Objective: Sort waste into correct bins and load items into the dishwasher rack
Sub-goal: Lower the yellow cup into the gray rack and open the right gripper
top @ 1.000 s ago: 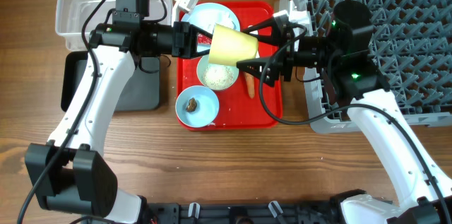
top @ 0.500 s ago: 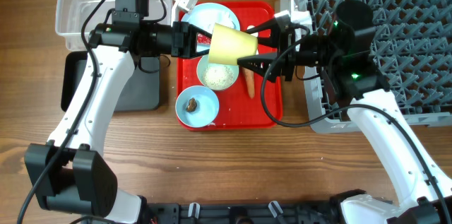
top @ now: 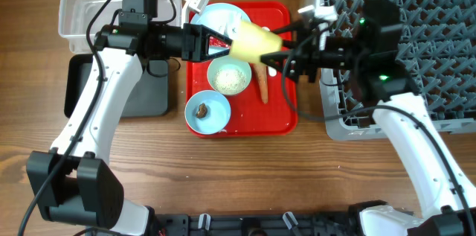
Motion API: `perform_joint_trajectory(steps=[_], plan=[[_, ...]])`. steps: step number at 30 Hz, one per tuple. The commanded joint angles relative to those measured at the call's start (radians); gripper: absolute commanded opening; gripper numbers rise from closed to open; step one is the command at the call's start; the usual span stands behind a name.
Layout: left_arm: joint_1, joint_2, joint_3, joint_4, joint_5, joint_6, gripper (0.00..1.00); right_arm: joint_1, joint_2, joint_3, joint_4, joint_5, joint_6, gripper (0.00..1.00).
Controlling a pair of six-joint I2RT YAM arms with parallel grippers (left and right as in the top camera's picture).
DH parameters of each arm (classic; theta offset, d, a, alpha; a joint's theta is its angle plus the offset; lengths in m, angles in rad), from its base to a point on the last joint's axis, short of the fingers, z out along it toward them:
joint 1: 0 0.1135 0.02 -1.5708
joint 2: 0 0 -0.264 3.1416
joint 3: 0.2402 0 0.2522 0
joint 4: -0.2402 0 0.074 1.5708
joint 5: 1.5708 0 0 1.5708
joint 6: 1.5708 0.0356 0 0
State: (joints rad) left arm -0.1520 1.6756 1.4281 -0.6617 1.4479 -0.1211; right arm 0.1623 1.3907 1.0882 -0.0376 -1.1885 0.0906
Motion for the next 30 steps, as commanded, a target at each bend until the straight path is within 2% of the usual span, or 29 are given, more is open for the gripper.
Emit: perform_joint_trajectory(steps=[1, 4, 5, 7, 10, 13, 19, 23, 30], plan=[[-0.003, -0.008, 0.008, 0.000, -0.201, 0.009, 0.61, -0.119, 0.011, 0.013, -0.143, 0.213, 0.023, 0.56], [-0.003, -0.008, 0.008, -0.011, -0.557, 0.008, 0.62, -0.218, -0.018, 0.018, -0.303, 0.352, 0.048, 0.57], [-0.005, -0.008, 0.008, -0.014, -0.710, 0.008, 0.63, -0.259, -0.050, 0.056, -0.431, 0.457, 0.047, 0.57], [-0.010, -0.008, 0.008, -0.016, -0.804, 0.008, 0.64, -0.281, -0.075, 0.127, -0.585, 0.600, 0.042, 0.57], [-0.016, -0.008, 0.008, -0.016, -0.875, 0.008, 0.65, -0.283, -0.092, 0.265, -0.837, 0.849, 0.042, 0.57], [-0.023, -0.007, 0.008, -0.016, -0.928, 0.009, 0.65, -0.283, -0.091, 0.359, -1.016, 1.017, 0.044, 0.57], [-0.034, -0.003, -0.004, -0.035, -1.048, 0.008, 0.62, -0.283, -0.053, 0.370, -1.235, 1.220, 0.127, 0.57], [-0.036, -0.003, -0.004, -0.060, -1.124, 0.008, 0.61, -0.283, 0.031, 0.370, -1.305, 1.237, 0.131, 0.57], [-0.036, -0.003, -0.004, -0.065, -1.162, 0.009, 0.62, -0.283, 0.215, 0.370, -1.359, 1.236, 0.129, 0.57]])
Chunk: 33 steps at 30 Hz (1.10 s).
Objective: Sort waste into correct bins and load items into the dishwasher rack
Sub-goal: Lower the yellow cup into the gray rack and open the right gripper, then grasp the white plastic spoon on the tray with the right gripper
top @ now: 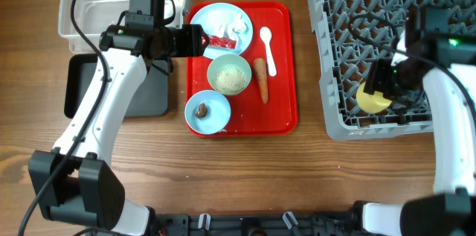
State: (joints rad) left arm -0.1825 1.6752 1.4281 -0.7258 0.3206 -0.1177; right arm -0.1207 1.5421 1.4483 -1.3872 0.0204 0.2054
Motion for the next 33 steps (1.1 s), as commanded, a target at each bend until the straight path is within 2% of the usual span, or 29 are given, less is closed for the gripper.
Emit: perform_joint_trajectory(steps=[1, 6, 10, 17, 23, 27, 32, 33], plan=[[-0.005, -0.003, -0.004, -0.001, -0.035, 0.005, 0.62, 0.000, 0.091, 0.010, -0.011, 0.024, 0.008, 0.57], [-0.005, -0.003, -0.004, -0.001, -0.035, 0.005, 0.63, 0.000, 0.174, 0.009, -0.005, 0.023, 0.004, 0.57], [-0.005, -0.003, -0.004, -0.001, -0.035, 0.005, 0.64, 0.000, 0.186, 0.009, 0.006, 0.008, 0.003, 0.74], [-0.005, -0.003, -0.004, -0.001, -0.034, 0.005, 0.65, 0.000, 0.186, 0.017, 0.036, -0.014, 0.003, 0.86], [-0.005, -0.003, -0.004, -0.001, -0.034, 0.005, 0.65, 0.005, 0.176, 0.198, -0.004, -0.086, -0.048, 0.85], [-0.005, -0.003, -0.004, -0.001, -0.034, 0.005, 0.66, 0.089, 0.161, 0.382, 0.009, -0.120, -0.076, 0.83], [-0.005, -0.003, -0.004, -0.002, -0.035, 0.005, 0.66, 0.314, 0.179, 0.397, 0.260, -0.148, -0.050, 0.78], [-0.005, -0.003, -0.004, -0.004, -0.041, 0.005, 0.70, 0.344, 0.193, 0.389, 0.309, -0.147, -0.029, 0.76]])
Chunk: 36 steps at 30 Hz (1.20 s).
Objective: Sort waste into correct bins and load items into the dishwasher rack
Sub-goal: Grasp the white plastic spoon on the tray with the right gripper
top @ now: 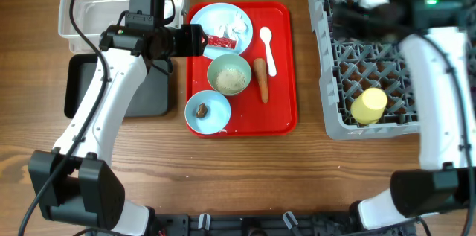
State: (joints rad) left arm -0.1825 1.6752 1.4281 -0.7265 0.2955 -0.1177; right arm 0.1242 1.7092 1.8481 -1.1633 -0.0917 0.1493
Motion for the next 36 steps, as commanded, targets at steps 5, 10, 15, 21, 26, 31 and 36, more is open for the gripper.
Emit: perform_joint_trajectory(steps=[5, 10, 15, 21, 26, 31, 36], plan=[[-0.001, -0.003, -0.004, -0.019, -0.171, -0.060, 0.80, 0.193, 0.230, -0.022, 0.332, -0.010, 0.138, 0.69], [0.011, -0.003, -0.004, -0.034, -0.182, -0.074, 0.86, 0.212, 0.452, -0.022, 0.456, -0.037, 0.129, 0.61], [0.011, -0.003, -0.004, -0.034, -0.182, -0.074, 0.92, 0.215, 0.602, -0.022, 0.478, -0.032, 0.092, 0.55], [0.011, -0.003, -0.004, -0.034, -0.182, -0.074, 0.93, 0.215, 0.673, -0.022, 0.510, -0.006, 0.062, 0.55], [0.011, -0.003, -0.004, -0.034, -0.182, -0.074, 0.96, 0.215, 0.693, -0.024, 0.551, 0.017, 0.058, 0.54], [0.011, -0.003, -0.004, -0.034, -0.182, -0.074, 0.97, 0.215, 0.723, -0.024, 0.568, 0.016, 0.052, 0.48], [0.011, -0.003, -0.004, -0.034, -0.181, -0.074, 0.98, 0.215, 0.741, -0.024, 0.565, 0.016, 0.040, 0.33]])
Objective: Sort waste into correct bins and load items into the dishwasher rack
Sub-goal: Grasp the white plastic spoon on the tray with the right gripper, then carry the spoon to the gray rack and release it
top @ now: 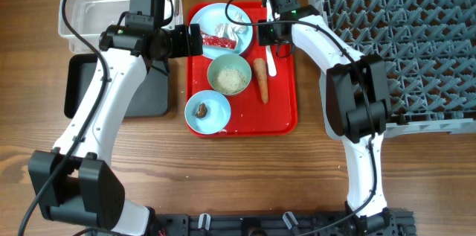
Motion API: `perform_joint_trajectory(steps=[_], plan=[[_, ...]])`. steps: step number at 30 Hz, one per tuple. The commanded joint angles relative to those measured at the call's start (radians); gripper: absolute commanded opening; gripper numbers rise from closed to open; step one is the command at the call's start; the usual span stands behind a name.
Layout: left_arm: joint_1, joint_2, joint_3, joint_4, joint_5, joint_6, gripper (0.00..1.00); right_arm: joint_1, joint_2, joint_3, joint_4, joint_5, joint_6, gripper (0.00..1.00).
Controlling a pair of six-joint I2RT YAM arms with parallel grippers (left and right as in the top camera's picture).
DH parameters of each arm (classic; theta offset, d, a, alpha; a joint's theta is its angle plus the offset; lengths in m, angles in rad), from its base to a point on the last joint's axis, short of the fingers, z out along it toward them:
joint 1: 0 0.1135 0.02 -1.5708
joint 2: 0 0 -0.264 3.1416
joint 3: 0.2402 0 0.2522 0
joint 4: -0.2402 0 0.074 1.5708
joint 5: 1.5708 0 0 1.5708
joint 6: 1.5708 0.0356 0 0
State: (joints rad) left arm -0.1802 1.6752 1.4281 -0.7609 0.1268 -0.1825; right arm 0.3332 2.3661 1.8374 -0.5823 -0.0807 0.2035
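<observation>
The red tray point(245, 120) holds a light blue plate point(216, 18) with crumpled wrappers and a red packet point(217, 41), a bowl of rice point(228, 78), a blue bowl point(207, 109) with a brown scrap, a carrot point(261, 80) and a white spoon point(270, 56). My left gripper point(197, 40) is open at the tray's left edge, pointing at the packet. My right gripper point(256, 33) is open over the plate's right rim, beside the spoon's bowl. The right arm lies across the near left corner of the grey dishwasher rack point(424, 42); no yellow cup shows there.
A clear plastic bin point(82, 9) stands at the back left, with a black bin point(82, 91) in front of it. The left arm lies over both bins. Bare wooden table point(245, 176) runs along the front.
My right gripper has moved from the back of the rack to the plate on the tray. The yellow cup seen in the rack's near left corner is now covered by the right arm. The left arm stayed put.
Both grippers met on a yellow cup above the tray. Then the right gripper held the cup over the rack's near left corner while the left stayed by the tray. Then the cup lay in the rack and the right arm was at the rack's back. Now it reaches over the tray.
</observation>
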Motion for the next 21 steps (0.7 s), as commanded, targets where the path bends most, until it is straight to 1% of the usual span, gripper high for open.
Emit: perform_joint_trajectory(steps=[1, 6, 10, 14, 17, 19, 21], plan=[[0.008, -0.003, -0.004, 0.000, -0.013, -0.009, 0.98, 0.006, 0.084, -0.013, -0.016, 0.005, -0.018, 0.30], [0.008, -0.003, -0.004, 0.000, -0.013, -0.009, 0.99, 0.005, 0.084, -0.013, -0.025, 0.004, -0.021, 0.17], [0.008, -0.003, -0.004, 0.000, -0.013, -0.009, 1.00, 0.005, 0.084, -0.013, -0.040, 0.001, -0.021, 0.04], [0.008, -0.003, -0.004, 0.000, -0.013, -0.009, 1.00, 0.002, 0.054, -0.012, -0.066, 0.001, -0.024, 0.04], [0.008, -0.003, -0.004, 0.000, -0.013, -0.009, 1.00, -0.008, -0.032, -0.008, -0.093, 0.001, -0.041, 0.04], [0.008, -0.003, -0.004, 0.000, -0.013, -0.009, 1.00, -0.019, -0.120, -0.008, -0.114, 0.001, -0.088, 0.04], [0.008, -0.003, -0.004, 0.000, -0.013, -0.009, 1.00, -0.027, -0.195, -0.008, -0.148, -0.008, -0.167, 0.04]])
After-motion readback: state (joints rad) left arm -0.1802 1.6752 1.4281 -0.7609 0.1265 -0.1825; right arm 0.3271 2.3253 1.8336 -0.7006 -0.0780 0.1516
